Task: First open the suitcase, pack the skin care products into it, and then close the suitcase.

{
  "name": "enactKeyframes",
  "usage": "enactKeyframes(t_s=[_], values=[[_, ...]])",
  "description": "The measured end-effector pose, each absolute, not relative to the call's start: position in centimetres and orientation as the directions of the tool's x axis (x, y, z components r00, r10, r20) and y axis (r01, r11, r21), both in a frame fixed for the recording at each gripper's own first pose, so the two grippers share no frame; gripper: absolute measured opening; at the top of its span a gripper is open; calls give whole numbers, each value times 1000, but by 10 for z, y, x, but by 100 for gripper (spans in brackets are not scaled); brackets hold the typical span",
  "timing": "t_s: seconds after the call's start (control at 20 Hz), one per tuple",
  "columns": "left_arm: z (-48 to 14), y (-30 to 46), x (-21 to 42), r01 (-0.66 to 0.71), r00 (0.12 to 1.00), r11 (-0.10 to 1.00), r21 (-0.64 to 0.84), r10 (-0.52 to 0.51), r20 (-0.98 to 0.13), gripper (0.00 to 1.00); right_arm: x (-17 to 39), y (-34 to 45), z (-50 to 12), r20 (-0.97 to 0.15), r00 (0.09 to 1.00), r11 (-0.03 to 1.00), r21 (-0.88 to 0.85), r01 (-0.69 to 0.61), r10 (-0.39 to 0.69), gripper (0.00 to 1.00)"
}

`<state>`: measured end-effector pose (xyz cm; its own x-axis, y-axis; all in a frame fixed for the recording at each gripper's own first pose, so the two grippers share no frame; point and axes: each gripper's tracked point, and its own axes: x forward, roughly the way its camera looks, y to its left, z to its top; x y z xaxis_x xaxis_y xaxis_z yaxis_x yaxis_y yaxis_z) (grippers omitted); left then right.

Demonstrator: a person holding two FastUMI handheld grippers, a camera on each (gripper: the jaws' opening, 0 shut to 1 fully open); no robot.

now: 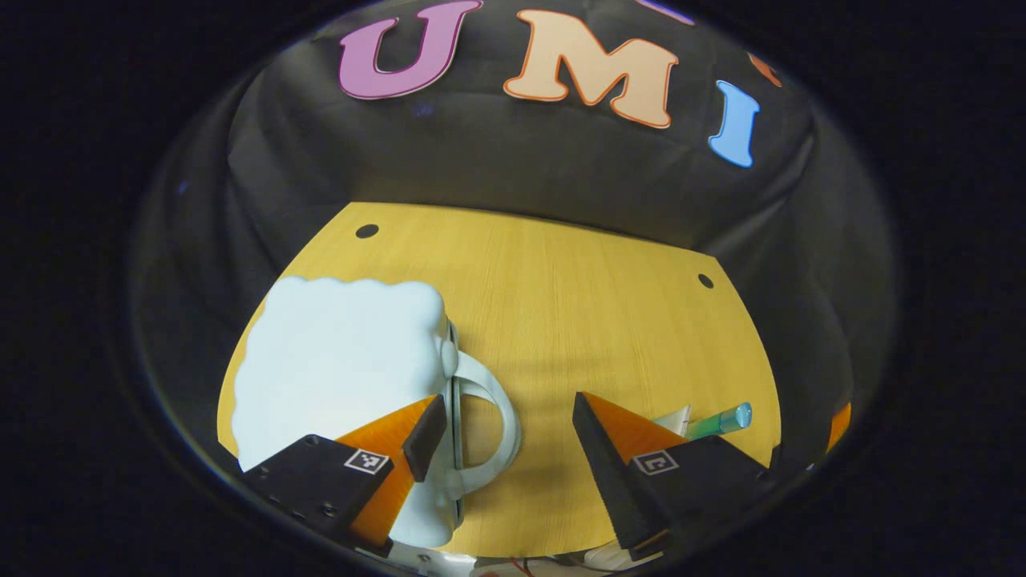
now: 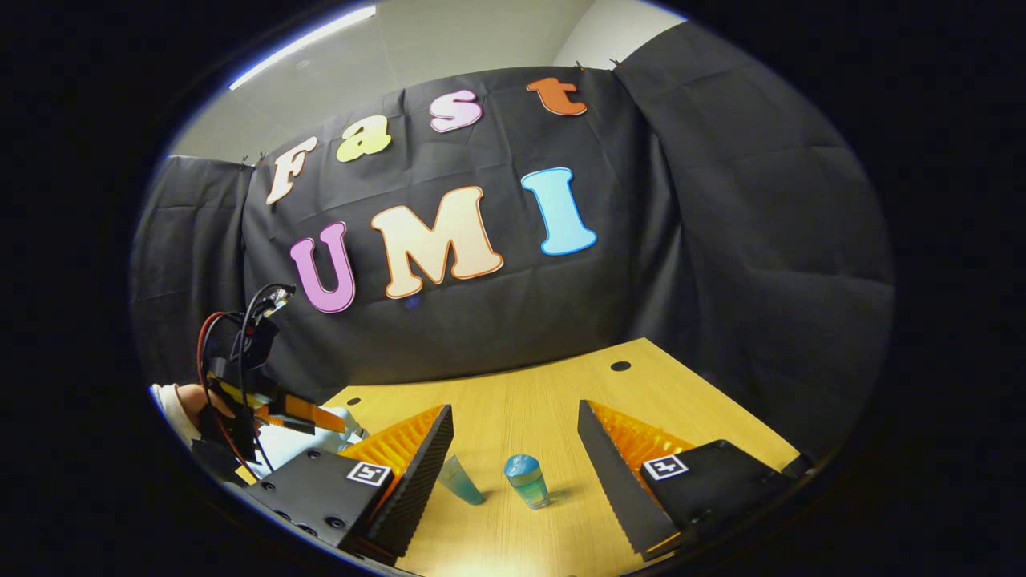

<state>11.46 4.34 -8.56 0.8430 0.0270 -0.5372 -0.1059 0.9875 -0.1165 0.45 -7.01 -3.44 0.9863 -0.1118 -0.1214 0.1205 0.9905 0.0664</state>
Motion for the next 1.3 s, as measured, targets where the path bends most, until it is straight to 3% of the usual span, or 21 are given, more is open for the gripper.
enactKeyframes(t_s=[0.4,0.45,0.5,0.7,0.95,1.1,1.2,1.3], values=[[-131,43,130,-179,683,972,-153,10,-731,86,-8,-89,-38,-126,980,982,90,165,-153,98],[-136,44,131,-194,662,969,-155,13,-749,89,-9,-92,-38,-128,979,981,91,172,-160,98],[-141,44,134,-205,645,966,-158,11,-764,82,-12,-94,-39,-130,978,980,93,178,-165,98],[-161,43,142,-233,580,962,-146,16,-815,68,-21,-103,-40,-130,973,974,96,203,-190,98],[-187,46,146,-234,501,970,-70,58,-864,61,-27,-110,-43,-137,968,968,109,225,-209,98],[-198,49,148,-218,474,976,-16,92,-875,46,-33,-113,-46,-142,965,966,105,235,-219,98],[-206,48,147,-219,451,976,-10,92,-888,45,-37,-114,-48,-148,964,966,103,239,-222,98],[-214,45,146,-229,433,973,-33,71,-899,36,-40,-116,-49,-151,962,965,103,242,-225,98]])
